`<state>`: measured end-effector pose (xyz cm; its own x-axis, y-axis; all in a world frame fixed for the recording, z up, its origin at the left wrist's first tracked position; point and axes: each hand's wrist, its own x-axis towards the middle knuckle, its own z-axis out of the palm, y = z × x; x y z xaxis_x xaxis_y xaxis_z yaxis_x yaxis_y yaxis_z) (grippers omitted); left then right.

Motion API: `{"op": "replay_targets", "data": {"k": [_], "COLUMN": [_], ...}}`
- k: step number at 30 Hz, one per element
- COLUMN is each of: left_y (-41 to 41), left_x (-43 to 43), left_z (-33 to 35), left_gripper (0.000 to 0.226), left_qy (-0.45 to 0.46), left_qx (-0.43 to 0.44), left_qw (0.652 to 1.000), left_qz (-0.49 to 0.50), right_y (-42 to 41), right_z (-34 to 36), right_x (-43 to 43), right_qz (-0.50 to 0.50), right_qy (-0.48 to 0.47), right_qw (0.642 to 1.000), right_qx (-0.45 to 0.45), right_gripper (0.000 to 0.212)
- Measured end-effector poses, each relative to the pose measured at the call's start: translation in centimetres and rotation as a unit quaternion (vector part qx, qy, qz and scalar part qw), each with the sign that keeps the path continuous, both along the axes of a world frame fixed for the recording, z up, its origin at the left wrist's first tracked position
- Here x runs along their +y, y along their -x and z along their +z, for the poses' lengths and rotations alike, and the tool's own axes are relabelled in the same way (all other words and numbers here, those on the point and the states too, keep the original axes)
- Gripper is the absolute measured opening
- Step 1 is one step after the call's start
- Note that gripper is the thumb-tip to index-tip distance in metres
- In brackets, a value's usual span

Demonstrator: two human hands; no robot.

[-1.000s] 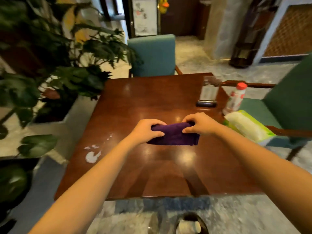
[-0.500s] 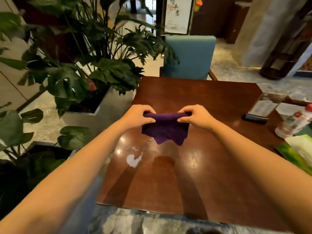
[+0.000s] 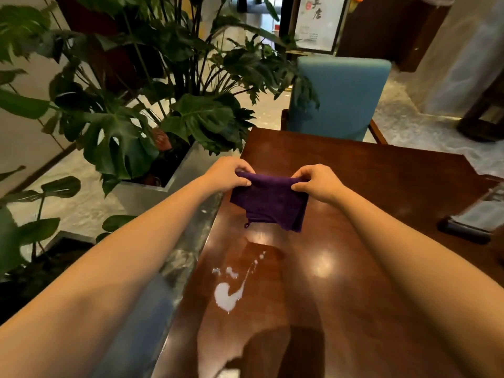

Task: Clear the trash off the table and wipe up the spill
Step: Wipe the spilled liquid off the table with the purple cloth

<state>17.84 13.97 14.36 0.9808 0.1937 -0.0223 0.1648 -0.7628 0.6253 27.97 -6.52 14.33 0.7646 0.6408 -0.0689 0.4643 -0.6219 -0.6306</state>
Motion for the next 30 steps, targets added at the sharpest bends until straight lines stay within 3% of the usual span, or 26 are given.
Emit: {"op": "replay_targets", "data": {"k": [6,10,13,16,19,23,30], "left_y": [-6.1,-7.3,-5.9,-2.8,0.5,3.2,2.9], "left_x": [2.6,3.8,4.8,4.7,3.6,2.3,2.4], "left_z": [-2.3,-6.8,-12.5,-16.6,-19.4,-22.1,-23.2], "left_gripper": [0.015,0.015,0.018,0.028,0.049,0.087,0.081], "left_qy": [-0.009,-0.019,-0.024,-0.039,-0.071,-0.162,-0.194], "left_qx": [-0.026,-0.001,0.060,0.135,0.085,0.099,0.092], "left_qw": [0.998,0.995,0.993,0.989,0.993,0.981,0.976], "left_qz": [0.062,0.095,0.099,0.049,0.040,0.035,0.017], "right_y": [-6.0,-7.0,-6.0,-4.4,-4.0,-2.7,-3.2], "right_z": [-2.5,-7.3,-13.3,-17.5,-19.2,-21.8,-23.5], "right_x": [3.8,5.4,6.2,7.0,9.4,12.1,11.3], "right_qz": [-0.022,-0.016,0.059,0.172,0.163,0.170,0.148], "right_qy": [-0.016,0.005,0.070,0.158,0.148,0.202,0.215], "right_qw": [0.998,0.999,0.996,0.972,0.965,0.955,0.946], "right_qx": [-0.065,-0.040,-0.005,-0.028,-0.143,-0.135,-0.192], "right_gripper": [0.015,0.016,0.020,0.039,0.062,0.070,0.066]}}
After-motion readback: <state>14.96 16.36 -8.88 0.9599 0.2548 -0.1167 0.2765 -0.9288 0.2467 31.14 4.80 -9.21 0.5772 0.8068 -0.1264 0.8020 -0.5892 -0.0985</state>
